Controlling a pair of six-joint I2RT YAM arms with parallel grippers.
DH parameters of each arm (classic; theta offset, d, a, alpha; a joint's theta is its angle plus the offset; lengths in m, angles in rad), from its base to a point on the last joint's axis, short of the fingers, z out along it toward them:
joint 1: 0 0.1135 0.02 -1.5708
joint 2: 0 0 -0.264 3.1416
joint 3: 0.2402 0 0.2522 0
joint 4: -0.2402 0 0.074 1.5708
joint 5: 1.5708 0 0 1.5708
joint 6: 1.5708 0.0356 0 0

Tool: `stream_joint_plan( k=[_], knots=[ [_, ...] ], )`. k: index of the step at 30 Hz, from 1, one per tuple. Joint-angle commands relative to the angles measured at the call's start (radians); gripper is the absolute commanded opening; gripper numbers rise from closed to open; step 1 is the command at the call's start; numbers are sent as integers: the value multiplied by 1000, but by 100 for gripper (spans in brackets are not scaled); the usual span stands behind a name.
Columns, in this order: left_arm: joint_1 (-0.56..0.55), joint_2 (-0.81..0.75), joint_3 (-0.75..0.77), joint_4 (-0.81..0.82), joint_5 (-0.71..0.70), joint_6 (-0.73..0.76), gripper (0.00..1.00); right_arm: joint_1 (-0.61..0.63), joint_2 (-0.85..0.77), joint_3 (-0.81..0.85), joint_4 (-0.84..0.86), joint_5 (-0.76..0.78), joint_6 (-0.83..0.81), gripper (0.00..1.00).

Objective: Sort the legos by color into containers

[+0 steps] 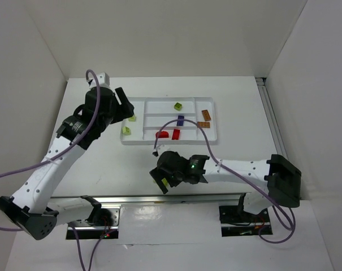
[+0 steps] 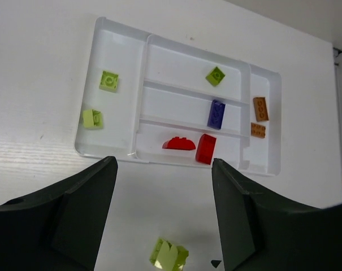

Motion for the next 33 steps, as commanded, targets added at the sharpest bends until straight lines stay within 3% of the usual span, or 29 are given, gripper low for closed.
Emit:
stream_joint_plan(
  k=[1, 7, 11, 21, 25, 33],
  knots=[
    [-3, 17, -24, -22, 27, 34, 77, 63, 57, 22, -23, 37, -52, 100],
    [-3, 37, -33, -13, 47, 34, 77, 64, 117, 78, 41, 70, -66, 100],
    [-3, 48, -24, -13, 57, 43, 77, 64, 257, 167, -39, 125, -109, 100],
    [-3, 66, -14, -13, 84, 52, 77, 44, 329, 178, -54, 200, -132, 100],
    [-3, 75, -5, -4, 93, 52, 77, -2, 320, 142, -73, 219, -112, 100],
    [-3, 95, -5, 19, 129, 62, 77, -94, 125, 29, -51, 182, -46, 96]
  ],
)
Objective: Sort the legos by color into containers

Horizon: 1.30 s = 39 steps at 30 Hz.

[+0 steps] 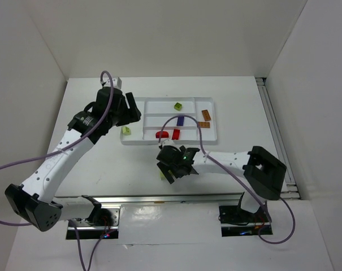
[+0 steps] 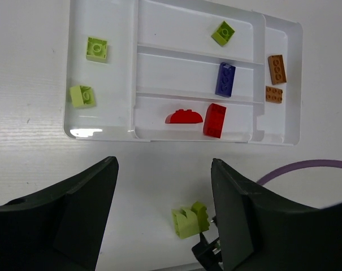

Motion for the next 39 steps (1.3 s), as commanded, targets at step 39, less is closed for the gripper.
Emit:
stream_joint_plan(
  k=[39],
  knots=[
    [16, 26, -543, 269, 405, -119, 79, -70, -147, -60, 206, -135, 316, 100]
  ],
)
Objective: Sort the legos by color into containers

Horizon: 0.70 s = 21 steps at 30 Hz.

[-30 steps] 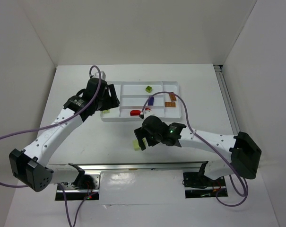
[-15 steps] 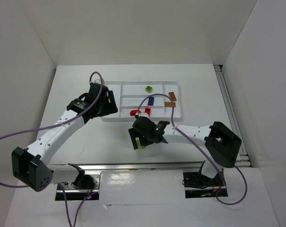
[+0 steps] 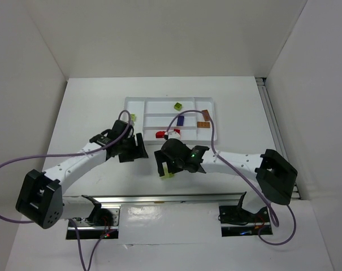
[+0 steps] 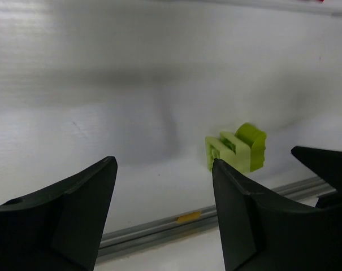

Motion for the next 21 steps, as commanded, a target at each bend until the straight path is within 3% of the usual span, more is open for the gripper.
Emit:
stream_joint_plan(
  k=[1, 8, 13, 15, 21],
  knots=[
    [5, -5, -56, 117, 150, -48, 79, -4, -15, -24, 48, 29, 33, 100],
    [-18, 45, -172, 300, 398, -13, 91, -123, -131, -130, 92, -48, 42, 90],
    [-58, 118, -229, 427, 486, -48, 89, -202, -137, -199, 193, -207, 21, 85],
    [-58, 142, -238, 507, 510, -57, 87, -225, -120, -199, 221, -250, 10, 78],
    [-80, 219, -277, 613, 556, -85, 82, -234, -86, -219, 267, -303, 1, 72]
  ],
)
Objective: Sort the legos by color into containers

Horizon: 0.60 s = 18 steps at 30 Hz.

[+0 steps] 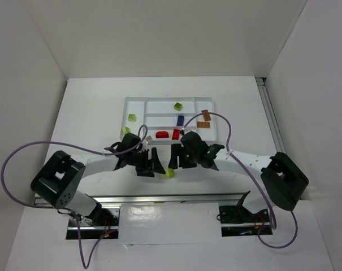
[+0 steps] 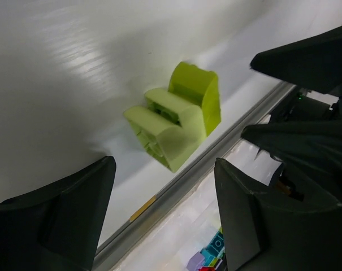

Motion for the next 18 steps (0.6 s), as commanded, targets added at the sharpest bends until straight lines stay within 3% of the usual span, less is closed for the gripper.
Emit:
stream_joint_plan(
  k=[1, 8, 14, 18],
  knots=[
    [-19, 33, -5, 121, 52, -13, 82, -7, 6, -16, 91, -68, -18, 69],
    [-28, 84, 31, 89, -2, -13, 73, -16, 57, -25, 91, -88, -29, 64],
    [-28, 39, 31, 30, -72, -13, 56, -16, 87, -25, 123, -120, -38, 61],
    [-28, 39, 31, 16, -85, -2, 40, -16, 110, -25, 134, -131, -38, 52]
  ],
)
